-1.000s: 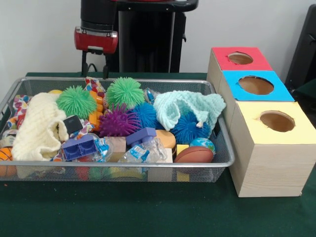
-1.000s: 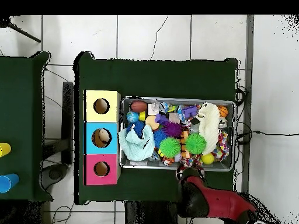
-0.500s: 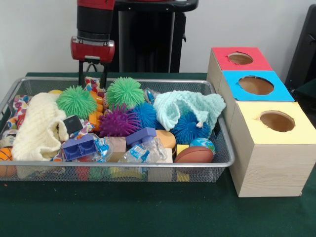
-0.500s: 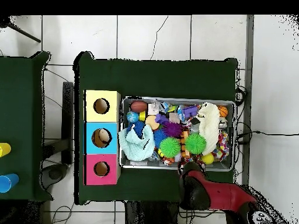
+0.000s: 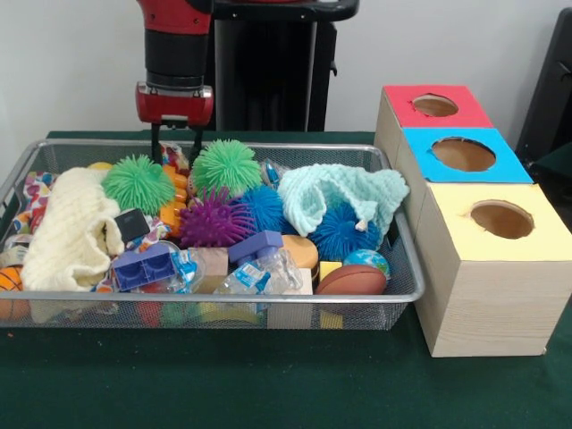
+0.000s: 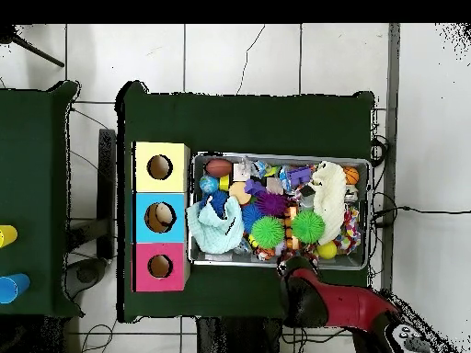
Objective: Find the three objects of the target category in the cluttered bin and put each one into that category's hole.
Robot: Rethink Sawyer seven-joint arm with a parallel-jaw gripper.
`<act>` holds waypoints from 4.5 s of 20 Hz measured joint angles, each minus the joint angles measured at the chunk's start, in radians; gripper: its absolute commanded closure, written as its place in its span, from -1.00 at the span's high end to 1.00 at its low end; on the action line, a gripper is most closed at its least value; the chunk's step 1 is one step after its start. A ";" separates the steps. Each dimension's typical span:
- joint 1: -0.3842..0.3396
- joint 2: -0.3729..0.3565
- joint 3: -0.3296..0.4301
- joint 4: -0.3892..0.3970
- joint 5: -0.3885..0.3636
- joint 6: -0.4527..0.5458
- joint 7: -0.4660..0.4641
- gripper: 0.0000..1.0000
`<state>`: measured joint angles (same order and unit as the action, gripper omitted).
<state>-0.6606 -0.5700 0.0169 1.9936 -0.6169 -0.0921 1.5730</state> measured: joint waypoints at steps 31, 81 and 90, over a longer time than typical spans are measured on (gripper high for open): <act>0.031 -0.128 0.005 0.015 0.007 0.088 0.000 -1.00; 0.142 -0.013 -0.070 0.021 -0.014 0.023 0.000 1.00; 0.114 -0.044 -0.061 0.035 -0.015 0.024 0.000 1.00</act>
<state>-0.5470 -0.6143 -0.0437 2.0286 -0.6315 -0.0680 1.5732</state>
